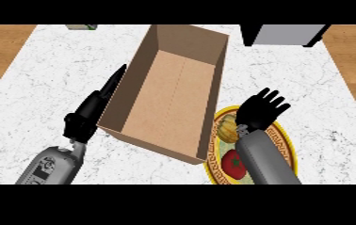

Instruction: Pick the squash from the plate and place it in the cardboard box

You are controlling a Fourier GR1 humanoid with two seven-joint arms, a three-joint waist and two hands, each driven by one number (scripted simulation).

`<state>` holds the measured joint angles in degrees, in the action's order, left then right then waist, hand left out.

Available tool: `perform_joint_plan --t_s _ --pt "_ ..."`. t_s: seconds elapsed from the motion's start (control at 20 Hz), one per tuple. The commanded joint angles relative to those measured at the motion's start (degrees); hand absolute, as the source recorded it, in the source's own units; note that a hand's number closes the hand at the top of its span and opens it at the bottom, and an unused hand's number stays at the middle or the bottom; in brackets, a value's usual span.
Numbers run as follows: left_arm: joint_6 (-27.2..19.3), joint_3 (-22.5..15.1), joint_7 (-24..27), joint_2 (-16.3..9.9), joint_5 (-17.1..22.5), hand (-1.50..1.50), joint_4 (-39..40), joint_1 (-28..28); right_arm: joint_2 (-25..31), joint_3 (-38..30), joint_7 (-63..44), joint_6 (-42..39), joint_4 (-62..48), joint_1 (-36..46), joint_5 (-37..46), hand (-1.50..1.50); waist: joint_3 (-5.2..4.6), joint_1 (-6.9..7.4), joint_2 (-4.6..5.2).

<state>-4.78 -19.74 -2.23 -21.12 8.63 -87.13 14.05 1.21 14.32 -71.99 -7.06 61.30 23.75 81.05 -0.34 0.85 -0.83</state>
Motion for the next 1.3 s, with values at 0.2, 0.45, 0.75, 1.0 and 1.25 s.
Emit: perform_joint_plan --t_s 0.2,0.45,0.75,1.0,1.25 --pt "-0.26 -1.25 0.93 2.21 -1.48 0.0 1.21 -0.61 -1.15 0.71 -13.26 -4.7 -0.76 -1.97 0.9 -1.5 0.29 -0.19 0.75" --pt "0.83 -0.37 0.04 1.34 -1.42 0.0 1.72 0.16 -1.17 -1.74 -13.26 -3.86 -3.29 -2.33 3.33 -1.5 0.3 0.09 1.03" --pt "0.38 -0.46 -1.06 2.49 -1.63 0.0 0.17 0.06 -1.19 -0.68 -13.26 -2.19 -1.24 -5.67 2.63 1.5 0.35 0.29 0.9" --pt "2.57 2.2 0.07 1.48 -0.75 0.0 3.11 2.64 -1.17 0.19 -11.25 -5.0 -0.8 -5.93 5.79 1.5 0.29 -0.97 1.01" --pt "2.82 -1.06 -0.06 3.05 -1.6 0.0 0.47 2.08 -1.1 17.1 33.09 -4.73 3.21 -2.6 0.66 1.5 0.6 6.61 2.14"
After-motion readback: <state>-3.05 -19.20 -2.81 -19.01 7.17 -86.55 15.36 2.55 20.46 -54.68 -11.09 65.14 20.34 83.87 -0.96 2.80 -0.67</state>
